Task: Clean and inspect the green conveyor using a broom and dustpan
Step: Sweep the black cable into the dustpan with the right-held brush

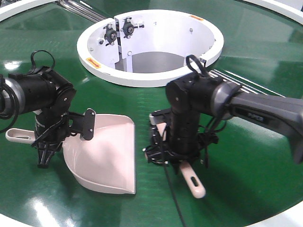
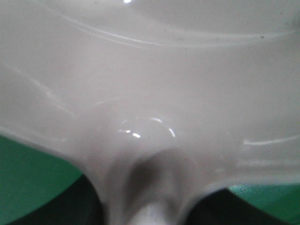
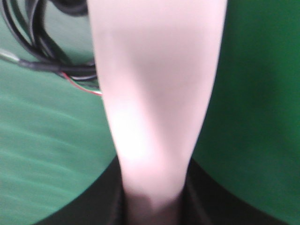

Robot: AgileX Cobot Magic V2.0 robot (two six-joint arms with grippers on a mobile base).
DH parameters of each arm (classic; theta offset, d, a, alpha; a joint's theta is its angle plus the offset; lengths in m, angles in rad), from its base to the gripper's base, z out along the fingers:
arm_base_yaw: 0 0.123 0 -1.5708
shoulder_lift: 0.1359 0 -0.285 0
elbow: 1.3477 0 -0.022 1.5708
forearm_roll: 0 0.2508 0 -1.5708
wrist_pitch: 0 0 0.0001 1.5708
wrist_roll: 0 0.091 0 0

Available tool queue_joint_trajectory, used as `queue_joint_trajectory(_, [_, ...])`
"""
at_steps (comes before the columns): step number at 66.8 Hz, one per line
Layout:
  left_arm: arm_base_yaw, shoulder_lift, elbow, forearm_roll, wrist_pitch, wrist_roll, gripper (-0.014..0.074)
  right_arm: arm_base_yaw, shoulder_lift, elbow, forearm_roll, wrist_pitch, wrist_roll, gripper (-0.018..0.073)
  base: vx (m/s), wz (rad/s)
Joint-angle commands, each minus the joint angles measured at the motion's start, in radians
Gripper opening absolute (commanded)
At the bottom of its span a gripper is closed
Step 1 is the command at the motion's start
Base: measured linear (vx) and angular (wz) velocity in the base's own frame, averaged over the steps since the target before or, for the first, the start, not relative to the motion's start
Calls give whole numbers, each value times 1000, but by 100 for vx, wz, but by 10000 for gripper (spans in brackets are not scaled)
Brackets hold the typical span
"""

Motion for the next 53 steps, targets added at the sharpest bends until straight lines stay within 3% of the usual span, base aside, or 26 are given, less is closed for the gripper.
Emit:
queue_joint_trajectory(1, [-5,-54,-26,28,19,-13,2,17,-14,-83,76,76,-21,-4,0,0])
queue_joint_trajectory(15, [-5,-54,-26,28,19,-13,2,90,45,-184,196,76,-78,-4,0,0])
queue_joint_trajectory(32, [-5,-54,-26,28,19,-13,2,203,42,-312,221,76,-126,-4,0,0])
queue_joint_trajectory(53, [-5,-54,-26,28,19,-13,2,166,-12,-316,197,75,-126,-4,0,0])
